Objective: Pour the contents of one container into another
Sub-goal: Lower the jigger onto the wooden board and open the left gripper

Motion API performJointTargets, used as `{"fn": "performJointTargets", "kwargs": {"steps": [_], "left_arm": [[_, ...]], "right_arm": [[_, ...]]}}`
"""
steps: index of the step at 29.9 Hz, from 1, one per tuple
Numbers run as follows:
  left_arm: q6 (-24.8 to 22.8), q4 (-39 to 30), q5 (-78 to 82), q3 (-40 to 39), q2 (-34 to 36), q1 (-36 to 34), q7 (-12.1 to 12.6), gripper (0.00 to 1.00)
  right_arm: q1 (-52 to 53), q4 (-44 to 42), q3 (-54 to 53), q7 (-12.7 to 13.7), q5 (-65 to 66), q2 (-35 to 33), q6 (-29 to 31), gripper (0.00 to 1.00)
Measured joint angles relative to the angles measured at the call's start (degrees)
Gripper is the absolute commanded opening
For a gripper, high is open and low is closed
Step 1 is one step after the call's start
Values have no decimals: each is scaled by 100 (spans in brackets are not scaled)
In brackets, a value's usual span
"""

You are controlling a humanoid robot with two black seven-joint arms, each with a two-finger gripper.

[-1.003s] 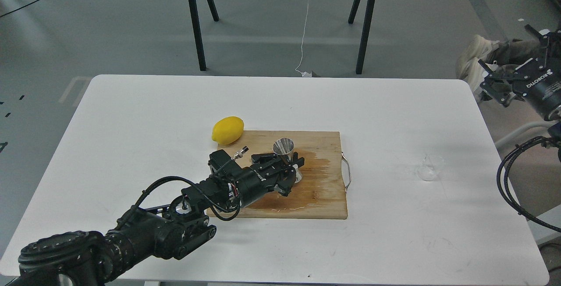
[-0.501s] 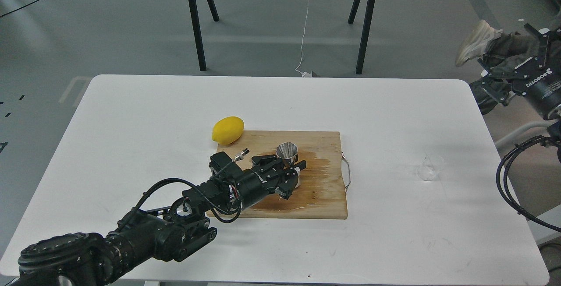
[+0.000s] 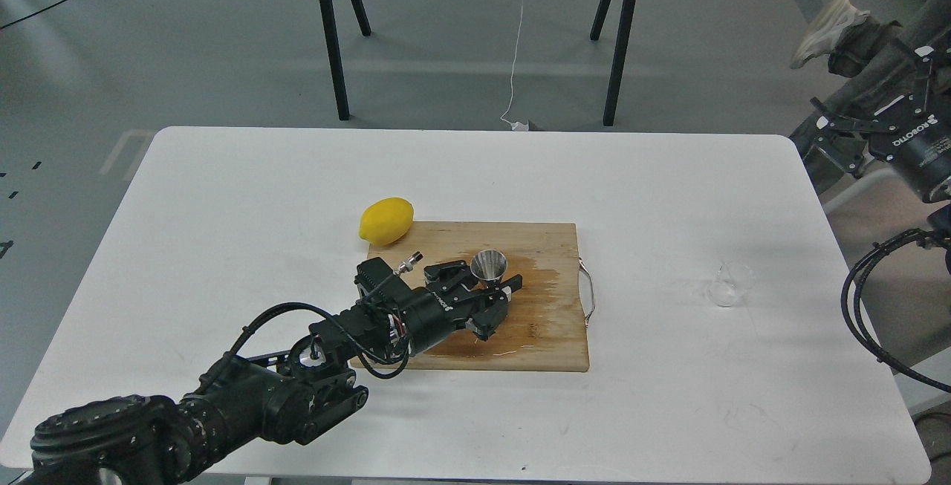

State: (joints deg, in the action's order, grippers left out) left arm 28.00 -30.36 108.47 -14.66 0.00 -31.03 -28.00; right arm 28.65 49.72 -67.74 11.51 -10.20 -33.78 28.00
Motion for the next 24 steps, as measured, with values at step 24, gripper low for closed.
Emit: {"fn": "performJointTargets", "kwargs": {"steps": [24], "left_arm": [[0, -329, -2, -36, 508, 368, 0, 92]], "right_arm": [[0, 0, -3, 0, 0, 62, 0, 99]]}}
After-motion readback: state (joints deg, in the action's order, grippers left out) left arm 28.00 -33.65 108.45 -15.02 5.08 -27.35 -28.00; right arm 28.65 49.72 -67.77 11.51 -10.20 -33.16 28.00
